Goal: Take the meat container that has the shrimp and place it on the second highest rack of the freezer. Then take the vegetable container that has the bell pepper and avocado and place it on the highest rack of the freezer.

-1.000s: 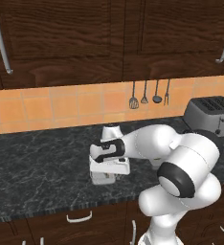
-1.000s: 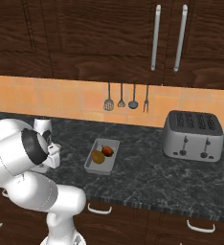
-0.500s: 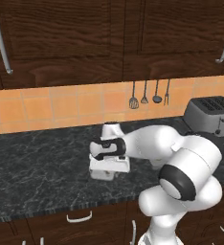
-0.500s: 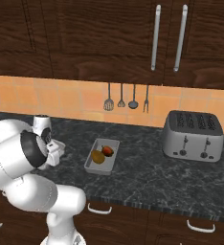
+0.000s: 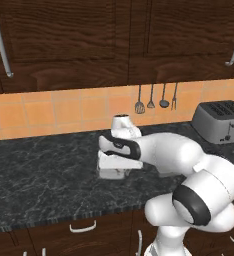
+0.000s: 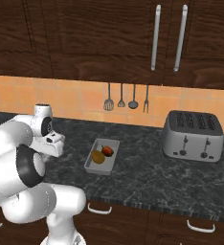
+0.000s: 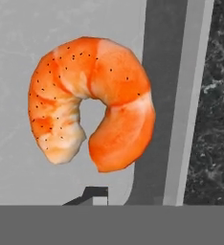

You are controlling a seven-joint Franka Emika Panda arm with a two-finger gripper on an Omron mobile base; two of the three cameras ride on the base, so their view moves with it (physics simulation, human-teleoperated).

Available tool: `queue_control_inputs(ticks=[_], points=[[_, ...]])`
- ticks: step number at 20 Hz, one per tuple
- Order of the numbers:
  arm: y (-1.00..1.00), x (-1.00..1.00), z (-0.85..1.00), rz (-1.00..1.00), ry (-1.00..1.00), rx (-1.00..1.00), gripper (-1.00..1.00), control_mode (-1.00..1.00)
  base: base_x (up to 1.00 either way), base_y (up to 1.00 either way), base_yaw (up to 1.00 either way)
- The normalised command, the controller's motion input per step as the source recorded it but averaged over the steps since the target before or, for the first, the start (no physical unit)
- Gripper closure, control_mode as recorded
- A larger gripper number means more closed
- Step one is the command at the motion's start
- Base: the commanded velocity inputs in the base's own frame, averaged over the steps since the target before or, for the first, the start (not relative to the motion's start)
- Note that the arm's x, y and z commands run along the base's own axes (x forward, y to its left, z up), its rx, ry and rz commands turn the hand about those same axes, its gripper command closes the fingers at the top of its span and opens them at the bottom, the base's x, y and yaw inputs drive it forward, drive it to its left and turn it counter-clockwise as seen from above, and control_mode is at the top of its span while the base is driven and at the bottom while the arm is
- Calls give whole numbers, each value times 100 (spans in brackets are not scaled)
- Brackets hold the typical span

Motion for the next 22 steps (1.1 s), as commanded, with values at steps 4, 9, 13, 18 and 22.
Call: queue_control_inputs(ticks=[4, 9, 13, 18, 22], points=[[-47, -34, 51, 28, 0, -1, 100, -100, 0, 0, 0], [-67, -54, 10, 23, 0, 0, 100, -100, 0, 0, 0], [-50, -62, 2, 14, 0, 1, 100, -100, 0, 0, 0], [-8, -56, 37, 2, -5, 2, 100, -100, 0, 0, 0], [-5, -53, 32, 0, -10, 8, 100, -100, 0, 0, 0]])
